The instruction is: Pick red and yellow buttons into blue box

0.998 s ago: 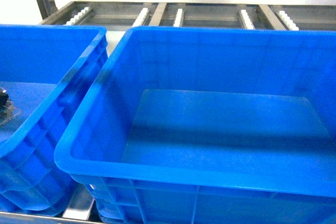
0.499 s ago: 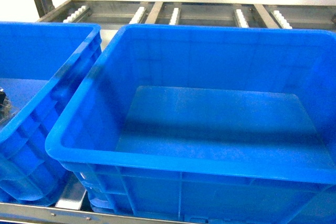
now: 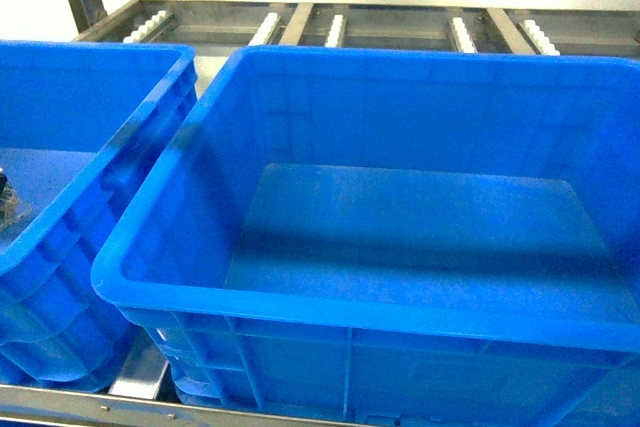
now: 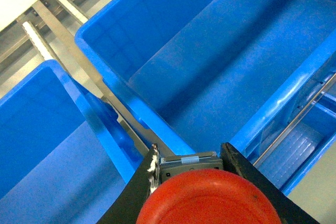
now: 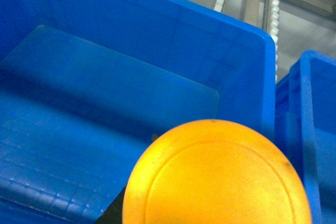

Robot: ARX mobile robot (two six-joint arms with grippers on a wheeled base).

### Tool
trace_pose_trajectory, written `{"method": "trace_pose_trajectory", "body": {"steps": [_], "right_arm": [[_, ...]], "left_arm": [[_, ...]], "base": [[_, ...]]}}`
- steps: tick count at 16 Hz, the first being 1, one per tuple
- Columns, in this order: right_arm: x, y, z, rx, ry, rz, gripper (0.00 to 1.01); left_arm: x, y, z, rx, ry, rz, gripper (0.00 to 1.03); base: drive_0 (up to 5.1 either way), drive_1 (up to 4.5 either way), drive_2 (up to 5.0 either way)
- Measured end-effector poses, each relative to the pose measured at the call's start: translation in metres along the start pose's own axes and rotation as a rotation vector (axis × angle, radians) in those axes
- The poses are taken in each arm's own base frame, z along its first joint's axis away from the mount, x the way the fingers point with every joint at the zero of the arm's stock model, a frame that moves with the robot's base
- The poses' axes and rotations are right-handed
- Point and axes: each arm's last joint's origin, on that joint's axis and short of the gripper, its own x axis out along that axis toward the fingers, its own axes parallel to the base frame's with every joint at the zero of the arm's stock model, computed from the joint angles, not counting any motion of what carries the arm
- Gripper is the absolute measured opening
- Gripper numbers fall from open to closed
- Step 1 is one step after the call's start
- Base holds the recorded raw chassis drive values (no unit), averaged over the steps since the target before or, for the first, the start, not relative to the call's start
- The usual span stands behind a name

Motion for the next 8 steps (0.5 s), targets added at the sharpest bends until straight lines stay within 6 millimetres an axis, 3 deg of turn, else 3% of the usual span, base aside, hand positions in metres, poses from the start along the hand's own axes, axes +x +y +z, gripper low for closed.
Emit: {"method": "trace_pose_trajectory", "body": {"steps": [4, 8], "right_arm": [[0.039, 0.02, 0.019, -0.042, 0.018, 0.095, 0.27], [0.08, 0.036, 0.026, -0.099, 0.037, 0.125, 0.27]], "left_arm": [[0.0, 0.0, 0.0, 0.0, 0.0, -0.001, 0.29], [0.0, 0.0, 0.0, 0.0, 0.0, 0.0, 0.29]], "base": [[0.0, 0.0, 0.0], [0.0, 0.0, 0.0]]}}
